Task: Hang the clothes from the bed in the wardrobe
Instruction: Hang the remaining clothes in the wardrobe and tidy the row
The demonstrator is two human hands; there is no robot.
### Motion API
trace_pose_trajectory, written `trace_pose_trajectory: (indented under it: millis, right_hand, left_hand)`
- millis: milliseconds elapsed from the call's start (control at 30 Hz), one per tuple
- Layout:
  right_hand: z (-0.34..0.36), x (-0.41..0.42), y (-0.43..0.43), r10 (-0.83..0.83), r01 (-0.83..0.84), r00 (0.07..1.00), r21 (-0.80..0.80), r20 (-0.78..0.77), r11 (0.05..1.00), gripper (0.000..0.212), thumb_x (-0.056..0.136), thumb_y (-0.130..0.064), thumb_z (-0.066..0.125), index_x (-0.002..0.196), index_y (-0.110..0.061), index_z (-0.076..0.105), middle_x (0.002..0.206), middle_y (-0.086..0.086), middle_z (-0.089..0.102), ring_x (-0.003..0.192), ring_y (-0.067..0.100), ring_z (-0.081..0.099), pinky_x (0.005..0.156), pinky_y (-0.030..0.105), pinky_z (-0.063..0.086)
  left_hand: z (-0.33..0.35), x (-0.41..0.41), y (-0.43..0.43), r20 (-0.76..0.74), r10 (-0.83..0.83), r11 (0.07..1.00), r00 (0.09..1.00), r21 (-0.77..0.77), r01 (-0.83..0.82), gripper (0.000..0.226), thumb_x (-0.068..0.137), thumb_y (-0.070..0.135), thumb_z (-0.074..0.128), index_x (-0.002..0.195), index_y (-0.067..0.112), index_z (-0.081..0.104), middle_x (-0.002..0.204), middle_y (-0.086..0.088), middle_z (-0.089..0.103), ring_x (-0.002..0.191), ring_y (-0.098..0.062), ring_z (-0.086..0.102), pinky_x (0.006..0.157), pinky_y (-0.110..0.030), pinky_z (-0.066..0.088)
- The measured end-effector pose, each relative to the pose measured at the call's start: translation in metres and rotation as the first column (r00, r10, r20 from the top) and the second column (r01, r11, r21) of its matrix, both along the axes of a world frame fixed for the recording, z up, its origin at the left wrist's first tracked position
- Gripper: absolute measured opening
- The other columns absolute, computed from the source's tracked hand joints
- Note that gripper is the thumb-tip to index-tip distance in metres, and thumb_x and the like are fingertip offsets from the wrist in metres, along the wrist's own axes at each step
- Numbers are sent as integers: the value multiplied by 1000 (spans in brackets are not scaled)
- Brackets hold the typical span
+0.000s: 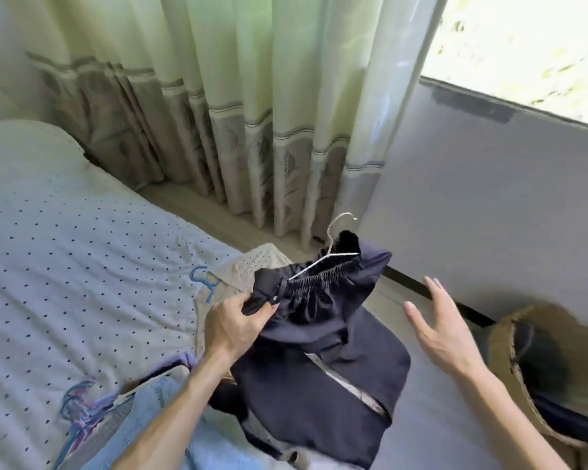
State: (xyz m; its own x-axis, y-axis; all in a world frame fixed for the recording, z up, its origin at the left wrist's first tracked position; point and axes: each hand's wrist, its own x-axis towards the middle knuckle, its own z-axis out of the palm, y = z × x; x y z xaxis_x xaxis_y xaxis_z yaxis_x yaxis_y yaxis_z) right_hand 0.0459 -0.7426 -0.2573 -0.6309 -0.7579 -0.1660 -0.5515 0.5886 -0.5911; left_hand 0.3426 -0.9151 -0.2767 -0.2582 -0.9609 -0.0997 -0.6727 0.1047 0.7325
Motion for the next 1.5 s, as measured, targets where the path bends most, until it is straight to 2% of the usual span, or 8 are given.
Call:
trace_pose_trajectory:
  millis: [233, 367, 500, 667, 800, 1000, 1133, 1500]
  right_hand:
    - [78, -21, 136, -146, 90, 929, -174, -341, 981, 72, 91, -63, 40, 156, -38, 22, 161, -1, 25, 149, 17, 14, 121, 37, 17]
    - [96, -20, 238, -347, 268, 791, -224, -504, 937, 51, 97, -66, 30, 137, -41, 46, 106, 3, 61, 109, 31, 52, 89, 46, 43]
    - [99, 3, 369, -504, 434, 636, -270, -584, 860, 40, 94, -63, 31, 109, -35, 55, 75, -4, 60, 80, 30, 63, 72, 38, 33]
    - [117, 53, 516, -677, 611, 415, -365, -608, 702, 34, 95, -56, 40, 104, -30, 61, 76, -7, 61, 76, 25, 63, 71, 38, 34]
    - [142, 80, 612, -755, 718, 365, -351, -545, 601, 23, 99, -55, 46, 108, -36, 53, 86, -9, 63, 83, 24, 63, 72, 38, 39]
    - [168, 85, 708, -832, 829, 347, -273, -432, 488, 22, 98, -52, 48, 118, -44, 54, 99, -12, 61, 91, 17, 61, 82, 33, 39]
    - [167, 67, 748, -847, 851, 314, -270, -428, 451, 29, 99, -55, 41, 121, -44, 56, 94, -11, 55, 90, 15, 59, 83, 35, 47]
    - [187, 30, 808, -921, 947, 116, -237, -373, 215, 49, 102, -50, 41, 149, -50, 28, 144, 0, 48, 132, 27, 45, 107, 44, 41]
  left_hand:
    - [108, -74, 78, -217, -424, 905, 879, -132, 404, 47, 63, 61, 72, 63, 15, 61, 50, 5, 43, 50, -5, 39, 52, -29, 30]
    - [141, -122, 136, -282, -615, 777, 737, -56, 627, 55, 58, 61, 75, 66, 8, 64, 57, 6, 44, 57, -11, 42, 58, -32, 30]
    - [163, -165, 218, -270, -806, 527, 527, 77, 846, 38, 60, 55, 79, 72, 20, 69, 64, 8, 55, 62, -10, 51, 65, -32, 39]
    - [192, -210, 344, -155, -967, 168, 203, 213, 963, 45, 65, 53, 81, 90, 33, 49, 93, 17, 55, 93, -8, 50, 89, -34, 40]
    - [217, -229, 438, -335, -941, -34, 45, 228, 973, 64, 65, 56, 78, 116, 28, 54, 109, -1, 64, 94, -13, 61, 94, -36, 46]
    - [253, -257, 544, -319, -915, -308, -248, 155, 939, 24, 102, 35, 53, 121, 33, 69, 106, -3, 76, 100, -21, 72, 91, -34, 57]
    - [259, -276, 589, -398, -880, -358, -259, 198, 912, 23, 103, 30, 52, 118, 32, 70, 106, -2, 75, 100, -19, 72, 85, -28, 57]
    - [239, -352, 696, -562, -779, -482, -279, 251, 840, 29, 102, 12, 51, 111, 30, 73, 105, 0, 76, 97, -17, 72, 84, -29, 55]
